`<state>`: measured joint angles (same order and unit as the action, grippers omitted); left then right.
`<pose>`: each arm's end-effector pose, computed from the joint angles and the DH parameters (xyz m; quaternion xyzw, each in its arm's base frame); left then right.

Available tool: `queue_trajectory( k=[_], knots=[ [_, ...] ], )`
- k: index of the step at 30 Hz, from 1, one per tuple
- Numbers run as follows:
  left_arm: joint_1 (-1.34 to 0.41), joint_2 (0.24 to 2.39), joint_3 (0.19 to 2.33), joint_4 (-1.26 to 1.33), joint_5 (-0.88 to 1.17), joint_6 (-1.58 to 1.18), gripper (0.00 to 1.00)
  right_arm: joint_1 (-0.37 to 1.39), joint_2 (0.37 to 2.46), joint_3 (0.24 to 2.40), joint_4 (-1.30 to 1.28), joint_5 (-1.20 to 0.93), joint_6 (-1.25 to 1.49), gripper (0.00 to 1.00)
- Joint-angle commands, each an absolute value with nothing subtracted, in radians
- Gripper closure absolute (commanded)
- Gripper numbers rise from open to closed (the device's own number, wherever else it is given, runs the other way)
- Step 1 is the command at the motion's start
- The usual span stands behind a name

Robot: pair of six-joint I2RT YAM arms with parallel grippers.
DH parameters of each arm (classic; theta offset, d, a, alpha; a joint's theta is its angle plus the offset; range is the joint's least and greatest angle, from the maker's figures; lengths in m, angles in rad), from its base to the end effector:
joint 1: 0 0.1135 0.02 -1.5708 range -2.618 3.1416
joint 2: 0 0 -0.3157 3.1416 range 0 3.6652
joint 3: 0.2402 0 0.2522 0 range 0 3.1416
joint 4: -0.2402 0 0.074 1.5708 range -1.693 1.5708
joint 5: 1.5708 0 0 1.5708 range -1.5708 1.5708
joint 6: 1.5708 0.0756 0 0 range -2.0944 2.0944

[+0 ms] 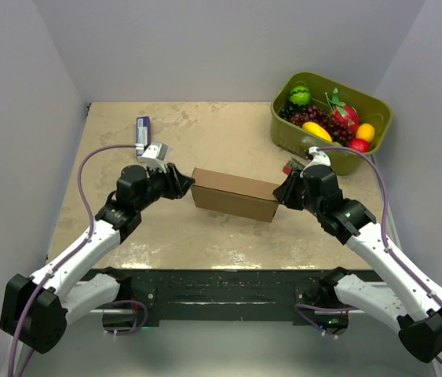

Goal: Fold the paper box

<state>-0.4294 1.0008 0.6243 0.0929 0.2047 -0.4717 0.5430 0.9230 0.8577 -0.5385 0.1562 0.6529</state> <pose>0.2133 -0.1146 0.3036 0.0445 0.7969 -0.3335 0.5018 0.1775 0.0934 0.3247 0.0847 0.8793 0.2038 0.4219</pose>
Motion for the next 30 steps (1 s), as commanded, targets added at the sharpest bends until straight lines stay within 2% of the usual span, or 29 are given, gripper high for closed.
queue_trajectory(
  k=[1, 4, 11, 14, 23, 30],
  knots=[
    [-0.428, 1.006, 0.53, 0.086, 0.219, -0.501, 0.6, 0.54, 0.968, 0.808, -0.716, 0.164, 0.614, 0.92],
    [-0.428, 1.0, 0.48, 0.109, 0.198, -0.517, 0.65, 0.54, 0.963, 0.816, -0.713, 0.149, 0.615, 0.87],
    [-0.425, 1.029, 0.439, 0.169, 0.233, -0.526, 0.73, 0.526, 0.969, 0.893, -0.712, 0.115, 0.597, 0.58],
    [-0.423, 1.037, 0.44, 0.187, 0.239, -0.531, 0.75, 0.502, 0.966, 0.934, -0.716, 0.094, 0.585, 0.52],
    [-0.422, 1.075, 0.469, 0.192, 0.253, -0.526, 0.77, 0.462, 0.939, 1.029, -0.744, 0.057, 0.578, 0.52],
    [-0.422, 1.091, 0.48, 0.187, 0.255, -0.522, 0.77, 0.462, 0.913, 1.008, -0.752, 0.035, 0.583, 0.55]
  ],
)
